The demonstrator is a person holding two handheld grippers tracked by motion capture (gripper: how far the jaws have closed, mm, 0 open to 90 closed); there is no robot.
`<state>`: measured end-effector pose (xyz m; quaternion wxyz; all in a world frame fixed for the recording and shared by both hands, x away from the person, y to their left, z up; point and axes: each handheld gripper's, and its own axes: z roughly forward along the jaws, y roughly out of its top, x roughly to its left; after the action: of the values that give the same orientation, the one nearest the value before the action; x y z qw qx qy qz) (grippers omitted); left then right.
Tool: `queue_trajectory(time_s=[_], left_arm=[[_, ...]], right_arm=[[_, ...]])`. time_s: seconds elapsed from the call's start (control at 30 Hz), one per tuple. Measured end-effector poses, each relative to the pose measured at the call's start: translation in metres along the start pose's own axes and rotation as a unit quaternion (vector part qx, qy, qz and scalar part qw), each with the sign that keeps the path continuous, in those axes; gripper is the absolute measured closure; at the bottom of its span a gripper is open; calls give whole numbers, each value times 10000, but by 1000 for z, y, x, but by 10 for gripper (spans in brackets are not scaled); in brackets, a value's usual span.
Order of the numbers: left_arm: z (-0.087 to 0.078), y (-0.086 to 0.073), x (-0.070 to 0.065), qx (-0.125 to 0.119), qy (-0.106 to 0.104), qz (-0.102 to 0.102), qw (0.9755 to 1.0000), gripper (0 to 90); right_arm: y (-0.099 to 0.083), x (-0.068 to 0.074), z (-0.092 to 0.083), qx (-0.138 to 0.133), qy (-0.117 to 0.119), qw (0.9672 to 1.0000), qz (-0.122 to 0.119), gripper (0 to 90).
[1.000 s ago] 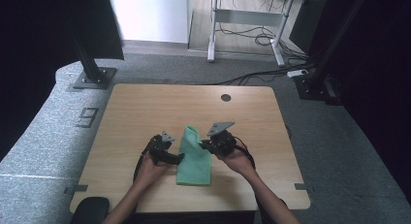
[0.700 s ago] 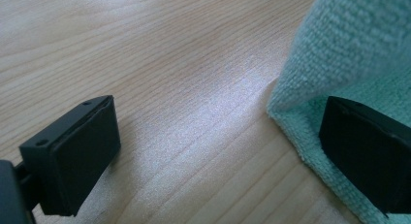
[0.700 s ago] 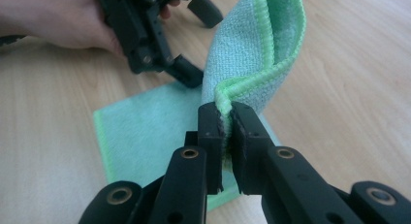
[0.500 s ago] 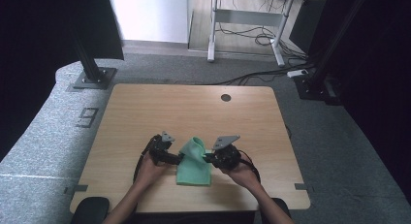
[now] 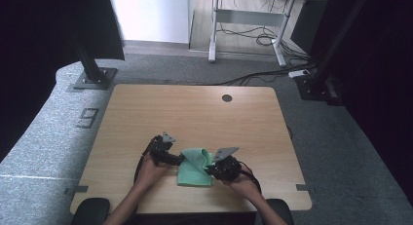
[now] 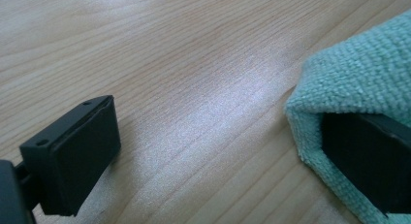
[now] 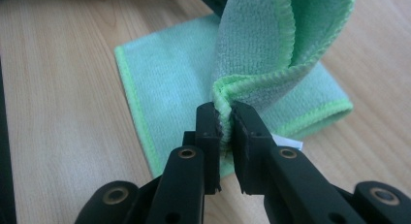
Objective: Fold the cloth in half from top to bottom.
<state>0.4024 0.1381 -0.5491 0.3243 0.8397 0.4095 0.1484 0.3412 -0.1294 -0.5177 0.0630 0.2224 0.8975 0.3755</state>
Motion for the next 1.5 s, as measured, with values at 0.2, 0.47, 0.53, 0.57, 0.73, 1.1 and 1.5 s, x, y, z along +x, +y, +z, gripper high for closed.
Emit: queue_trajectory(time_s=[0.2, 0.47, 0.53, 0.57, 0.73, 1.1, 1.5], left_arm=[[-1, 0, 0, -20, -49, 32, 10000, 19], [-12, -1, 1, 37, -618, 359, 9974, 60], [-19, 1, -2, 8, -560, 553, 9969, 60], [-23, 2, -4, -50, -594, 604, 9964, 60], [-37, 17, -1, -277, -423, 638, 9967, 64], [-7, 76, -5, -272, -538, 869, 9944, 77], [-4, 55, -11, -190, -825, 1044, 9909, 80]], right_arm=[[-10, 2, 7, 65, 47, 9999, 96, 799], [-14, 1, 9, 40, 77, 9998, 185, 795], [-15, 1, 9, 13, 90, 9997, 208, 792], [-15, 0, 9, -3, 97, 9997, 210, 790], [-16, 1, 9, -11, 77, 9997, 227, 781], [-17, 3, 10, -49, 28, 9996, 259, 775], [-19, 3, 4, -110, 67, 9991, 397, 690]])
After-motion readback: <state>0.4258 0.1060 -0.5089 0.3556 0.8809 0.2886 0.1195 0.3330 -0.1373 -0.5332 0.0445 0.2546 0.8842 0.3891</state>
